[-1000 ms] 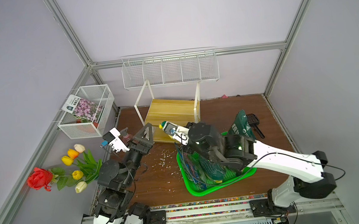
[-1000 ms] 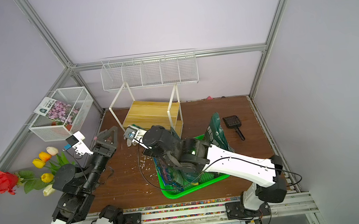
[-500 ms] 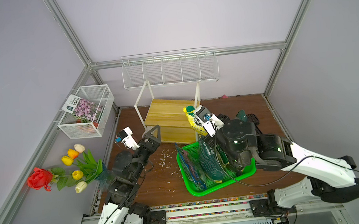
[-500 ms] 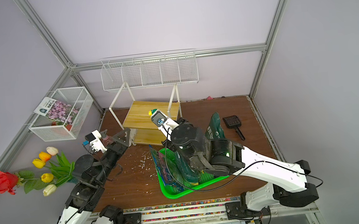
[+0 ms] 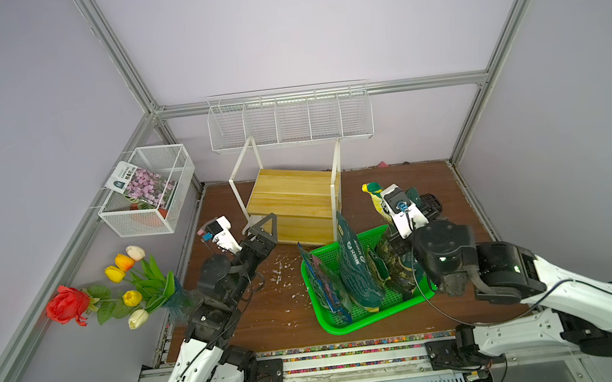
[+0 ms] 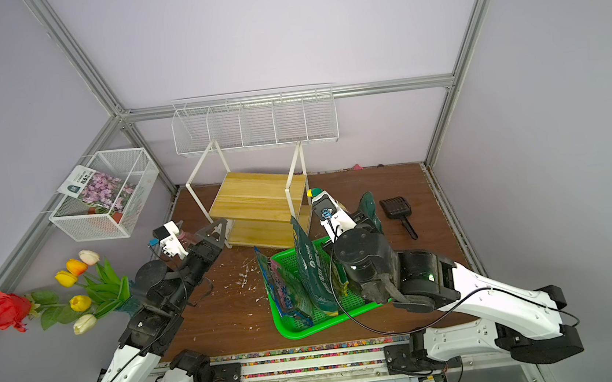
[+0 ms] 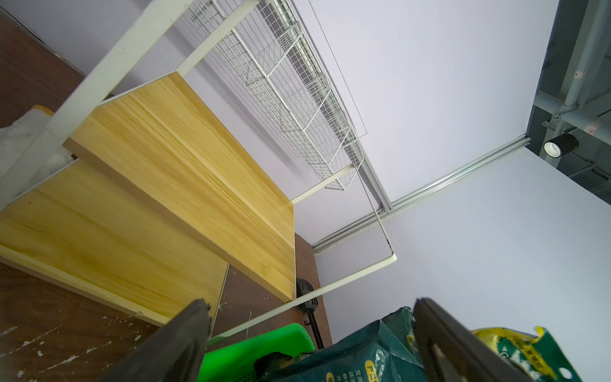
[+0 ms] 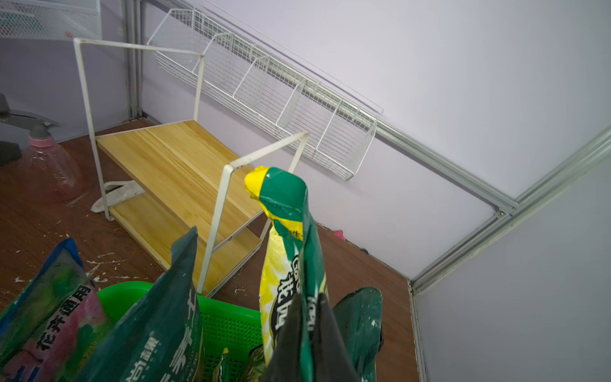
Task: Take down the fertilizer bag from the shelf
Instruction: Place the fertilizer bag in the storage box.
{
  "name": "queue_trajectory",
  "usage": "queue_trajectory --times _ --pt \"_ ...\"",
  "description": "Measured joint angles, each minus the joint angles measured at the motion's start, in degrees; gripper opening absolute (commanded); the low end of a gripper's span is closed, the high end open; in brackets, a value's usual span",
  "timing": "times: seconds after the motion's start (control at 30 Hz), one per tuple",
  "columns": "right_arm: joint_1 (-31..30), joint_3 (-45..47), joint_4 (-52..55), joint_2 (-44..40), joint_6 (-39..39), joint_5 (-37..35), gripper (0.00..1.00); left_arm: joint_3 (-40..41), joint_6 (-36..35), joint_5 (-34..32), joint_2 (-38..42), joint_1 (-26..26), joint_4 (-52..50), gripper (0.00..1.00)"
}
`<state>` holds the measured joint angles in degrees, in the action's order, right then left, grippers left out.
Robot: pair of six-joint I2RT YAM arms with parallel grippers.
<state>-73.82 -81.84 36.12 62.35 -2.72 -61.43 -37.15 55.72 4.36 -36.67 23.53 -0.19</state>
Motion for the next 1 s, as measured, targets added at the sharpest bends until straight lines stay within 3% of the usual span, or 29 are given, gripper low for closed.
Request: queue_trajectory --times 0.57,0.8,1.0 --pt "4.4 15.8 11.9 -3.2 27.0 3.8 0.0 0.0 0.7 1.1 -1.1 0.0 0.3 0.99" --pt "4.7 23.4 11.7 -1.5 34.8 7.5 0.0 0.0 0.8 1.8 -3.1 0.0 0.3 0.99" --pt "4.8 24.4 10.3 -0.1 37.4 10.2 0.0 -0.9 0.9 2.7 -5.5 0.0 0.2 0.99"
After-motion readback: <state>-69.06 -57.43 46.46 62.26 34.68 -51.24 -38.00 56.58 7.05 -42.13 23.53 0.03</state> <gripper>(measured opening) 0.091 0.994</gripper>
